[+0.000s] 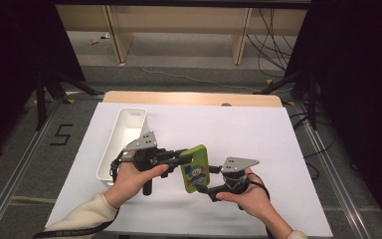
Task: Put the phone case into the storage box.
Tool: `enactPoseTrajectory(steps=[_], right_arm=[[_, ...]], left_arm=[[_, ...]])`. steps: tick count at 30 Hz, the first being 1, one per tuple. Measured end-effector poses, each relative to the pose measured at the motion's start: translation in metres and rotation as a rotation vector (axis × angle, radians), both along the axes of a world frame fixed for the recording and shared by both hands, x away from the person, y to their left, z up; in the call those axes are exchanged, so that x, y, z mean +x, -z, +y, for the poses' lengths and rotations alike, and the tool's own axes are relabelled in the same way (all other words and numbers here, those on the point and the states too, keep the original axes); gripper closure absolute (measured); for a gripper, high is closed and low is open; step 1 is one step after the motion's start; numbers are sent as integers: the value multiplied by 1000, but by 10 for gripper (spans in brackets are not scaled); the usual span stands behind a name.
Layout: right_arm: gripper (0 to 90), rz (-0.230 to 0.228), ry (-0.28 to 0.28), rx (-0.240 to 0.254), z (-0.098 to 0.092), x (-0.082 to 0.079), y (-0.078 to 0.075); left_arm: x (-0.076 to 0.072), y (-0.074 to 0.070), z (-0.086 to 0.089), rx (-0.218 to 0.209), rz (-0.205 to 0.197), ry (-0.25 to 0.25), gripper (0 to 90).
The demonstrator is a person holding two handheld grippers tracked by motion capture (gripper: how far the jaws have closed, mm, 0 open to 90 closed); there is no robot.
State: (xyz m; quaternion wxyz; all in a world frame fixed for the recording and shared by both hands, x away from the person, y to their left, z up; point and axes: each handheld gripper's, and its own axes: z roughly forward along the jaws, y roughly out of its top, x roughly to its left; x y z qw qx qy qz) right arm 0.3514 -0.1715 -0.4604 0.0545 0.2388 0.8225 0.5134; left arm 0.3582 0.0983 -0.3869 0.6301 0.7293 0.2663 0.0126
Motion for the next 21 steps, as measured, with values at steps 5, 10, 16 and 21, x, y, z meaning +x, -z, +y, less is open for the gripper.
enactPoseTrajectory(steps=[5, 10, 16, 21], right_arm=[[266, 9, -21, -1, 2, 0, 2], [271, 13, -39, -4, 4, 0, 3], [272, 19, -49, 1, 6, 0, 3], [286, 18, -51, 8, 7, 0, 3]], left_arm=[[0, 1, 0, 1, 0, 4, 765], [0, 1, -1, 0, 1, 4, 765], [1, 2, -1, 0, 2, 6, 765], [1, 2, -2, 0, 3, 8, 765]])
